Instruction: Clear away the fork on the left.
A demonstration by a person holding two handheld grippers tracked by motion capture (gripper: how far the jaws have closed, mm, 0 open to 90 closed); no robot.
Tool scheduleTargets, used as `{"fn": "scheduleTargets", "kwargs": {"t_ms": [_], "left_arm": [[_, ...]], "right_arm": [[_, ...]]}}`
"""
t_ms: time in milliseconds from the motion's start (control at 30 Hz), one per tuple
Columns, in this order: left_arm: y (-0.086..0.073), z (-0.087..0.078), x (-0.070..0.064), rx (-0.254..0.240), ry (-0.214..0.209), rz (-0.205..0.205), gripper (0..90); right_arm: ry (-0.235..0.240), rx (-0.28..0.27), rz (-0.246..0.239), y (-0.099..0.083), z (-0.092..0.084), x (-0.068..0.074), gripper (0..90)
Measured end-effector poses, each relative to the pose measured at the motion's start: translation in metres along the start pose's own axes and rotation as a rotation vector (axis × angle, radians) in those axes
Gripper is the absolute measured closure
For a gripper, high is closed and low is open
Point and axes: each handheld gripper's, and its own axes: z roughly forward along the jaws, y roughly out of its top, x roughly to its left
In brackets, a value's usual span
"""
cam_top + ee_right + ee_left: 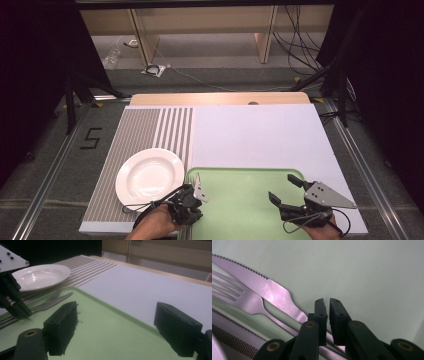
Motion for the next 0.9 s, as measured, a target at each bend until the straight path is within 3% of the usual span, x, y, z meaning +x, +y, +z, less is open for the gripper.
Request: {"fn": "scheduleTargets", "kwargs": {"t_ms": [100,267,400,900], "left_arm": [[0.0,-0.005,0.001,-0.022,0.001,0.013,76.9],[-0.001,-0.012,0.006,-0.058,-0.002,-0.012,59.6],[-0.001,-0.018,0.012,-0.082,0.011,-0.09,44.6],[-0.015,-0.047,0.036,-0.219,0.057,-0.219,24.2]], "right_arm": [[0.0,0.002,0.0,0.0,0.0,0.0,19.8],[-0.001,0.005,0.004,0.0,-0.001,0.0,19.8],[-0.001,0.0,0.006,0.0,0.0,0.0,19.8],[-0.003,-0.002,0.003,0.0,-0.001,-0.001,19.7]]}}
